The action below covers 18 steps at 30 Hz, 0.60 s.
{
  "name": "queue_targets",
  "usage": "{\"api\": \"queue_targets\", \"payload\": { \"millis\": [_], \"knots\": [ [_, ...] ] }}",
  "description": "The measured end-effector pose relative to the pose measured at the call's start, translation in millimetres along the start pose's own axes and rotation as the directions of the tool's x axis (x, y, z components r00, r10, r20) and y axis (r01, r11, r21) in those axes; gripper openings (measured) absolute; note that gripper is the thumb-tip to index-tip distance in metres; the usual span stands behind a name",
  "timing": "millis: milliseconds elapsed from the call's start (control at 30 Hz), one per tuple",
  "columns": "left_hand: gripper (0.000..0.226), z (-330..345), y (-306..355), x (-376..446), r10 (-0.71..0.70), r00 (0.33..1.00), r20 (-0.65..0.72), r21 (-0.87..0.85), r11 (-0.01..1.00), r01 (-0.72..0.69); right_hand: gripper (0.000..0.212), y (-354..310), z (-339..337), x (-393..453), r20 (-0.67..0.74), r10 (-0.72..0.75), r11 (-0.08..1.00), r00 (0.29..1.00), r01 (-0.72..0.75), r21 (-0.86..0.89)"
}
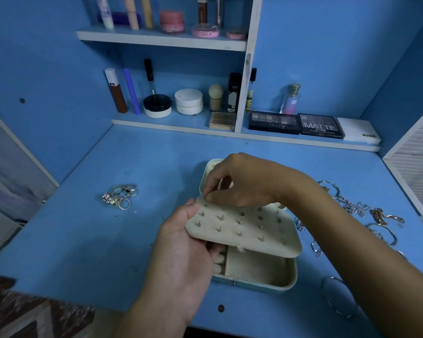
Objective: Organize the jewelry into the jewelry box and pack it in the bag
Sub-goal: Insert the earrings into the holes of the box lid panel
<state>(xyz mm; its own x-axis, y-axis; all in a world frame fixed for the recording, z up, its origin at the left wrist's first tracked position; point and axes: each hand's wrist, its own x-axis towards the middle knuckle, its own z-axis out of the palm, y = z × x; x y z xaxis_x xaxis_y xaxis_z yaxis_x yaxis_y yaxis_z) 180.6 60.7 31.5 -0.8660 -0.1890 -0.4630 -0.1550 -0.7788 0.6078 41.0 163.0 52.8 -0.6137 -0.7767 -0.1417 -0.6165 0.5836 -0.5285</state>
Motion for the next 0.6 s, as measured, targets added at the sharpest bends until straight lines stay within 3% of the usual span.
{"api": "queue_targets", "payload": {
  "millis": [300, 600],
  "knots": [
    [0.029, 1, 1, 0, -0.015, 1.0, 0.003, 0.025, 1.0, 0.015, 0.013, 2, 11, 1, -0.004, 0.014, 0.994, 1.0, -0.015, -0.111],
    [0.025, 1, 3, 0, -0.013, 1.0, 0.004, 0.087, 0.996, 0.013, 0.013, 1, 7, 0, 0.029, 0.005, 0.998, 1.0, -0.003, -0.068]
  ]
}}
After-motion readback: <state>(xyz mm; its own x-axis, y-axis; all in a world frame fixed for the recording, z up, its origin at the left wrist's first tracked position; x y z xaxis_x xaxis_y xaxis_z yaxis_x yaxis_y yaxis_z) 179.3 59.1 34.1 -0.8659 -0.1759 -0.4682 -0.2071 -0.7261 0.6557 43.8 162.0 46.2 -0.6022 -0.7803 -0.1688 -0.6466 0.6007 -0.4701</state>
